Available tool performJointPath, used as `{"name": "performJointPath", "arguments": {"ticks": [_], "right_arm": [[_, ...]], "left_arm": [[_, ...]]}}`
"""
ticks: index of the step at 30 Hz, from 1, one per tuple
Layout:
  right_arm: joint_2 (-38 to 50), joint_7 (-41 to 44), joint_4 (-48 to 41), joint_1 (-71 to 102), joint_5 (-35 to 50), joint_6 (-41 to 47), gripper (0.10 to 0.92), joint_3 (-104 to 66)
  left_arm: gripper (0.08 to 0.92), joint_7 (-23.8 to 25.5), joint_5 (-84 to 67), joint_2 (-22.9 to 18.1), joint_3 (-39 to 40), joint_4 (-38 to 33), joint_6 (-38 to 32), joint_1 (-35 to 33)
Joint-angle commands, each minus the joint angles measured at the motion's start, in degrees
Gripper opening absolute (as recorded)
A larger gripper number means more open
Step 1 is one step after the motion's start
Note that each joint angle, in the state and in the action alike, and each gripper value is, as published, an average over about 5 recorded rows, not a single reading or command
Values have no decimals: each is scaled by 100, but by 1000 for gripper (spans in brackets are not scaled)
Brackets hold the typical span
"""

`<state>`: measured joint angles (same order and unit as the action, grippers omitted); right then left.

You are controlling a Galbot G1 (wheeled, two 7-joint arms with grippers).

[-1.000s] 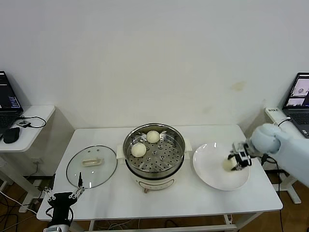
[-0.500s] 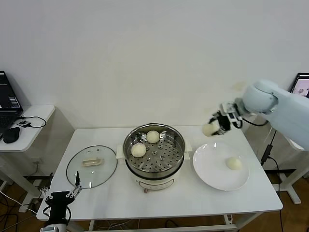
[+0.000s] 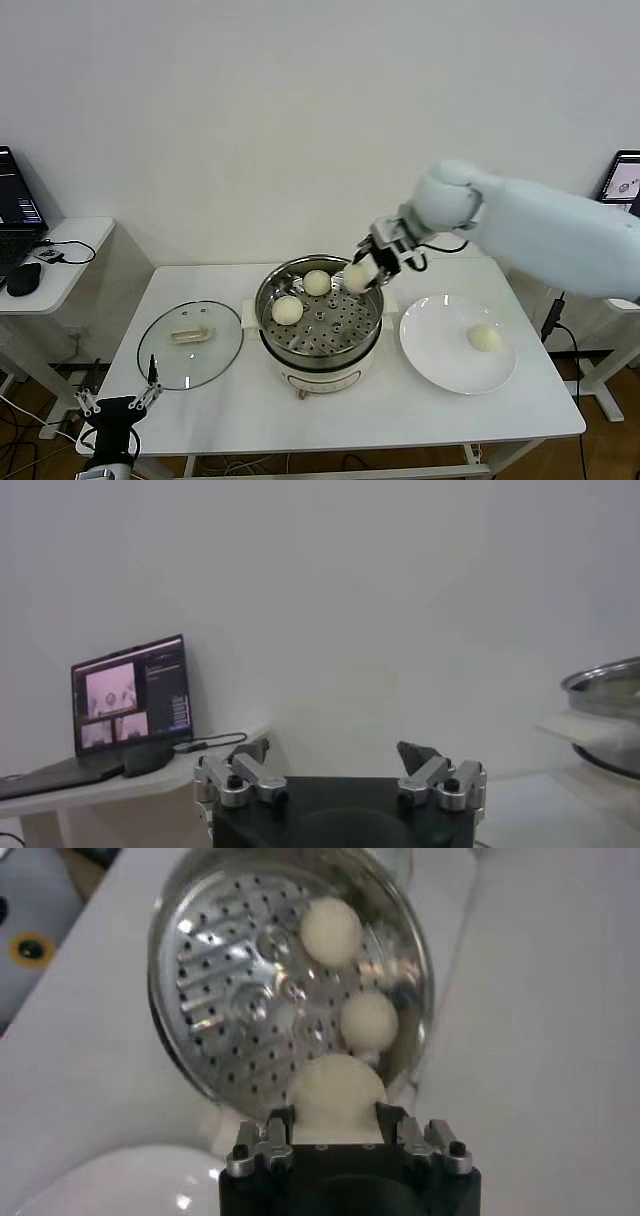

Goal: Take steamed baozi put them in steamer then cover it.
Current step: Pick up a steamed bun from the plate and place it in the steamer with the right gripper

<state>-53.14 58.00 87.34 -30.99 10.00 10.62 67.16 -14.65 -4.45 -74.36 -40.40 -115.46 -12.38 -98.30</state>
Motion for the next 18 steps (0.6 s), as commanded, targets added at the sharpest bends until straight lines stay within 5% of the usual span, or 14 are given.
{"name": "performJointPath", "arguments": {"ticks": [1,18], "right_arm": [[-856,-75,-19,184,-331,-662,542,496],[-1359,-25,-255,462,-1061,-1580,543,663]], "left_arm": [[823,3,0,-49,-13,-11,-2,3],[823,-6,-12,-78,-67,9,-28,11]]}}
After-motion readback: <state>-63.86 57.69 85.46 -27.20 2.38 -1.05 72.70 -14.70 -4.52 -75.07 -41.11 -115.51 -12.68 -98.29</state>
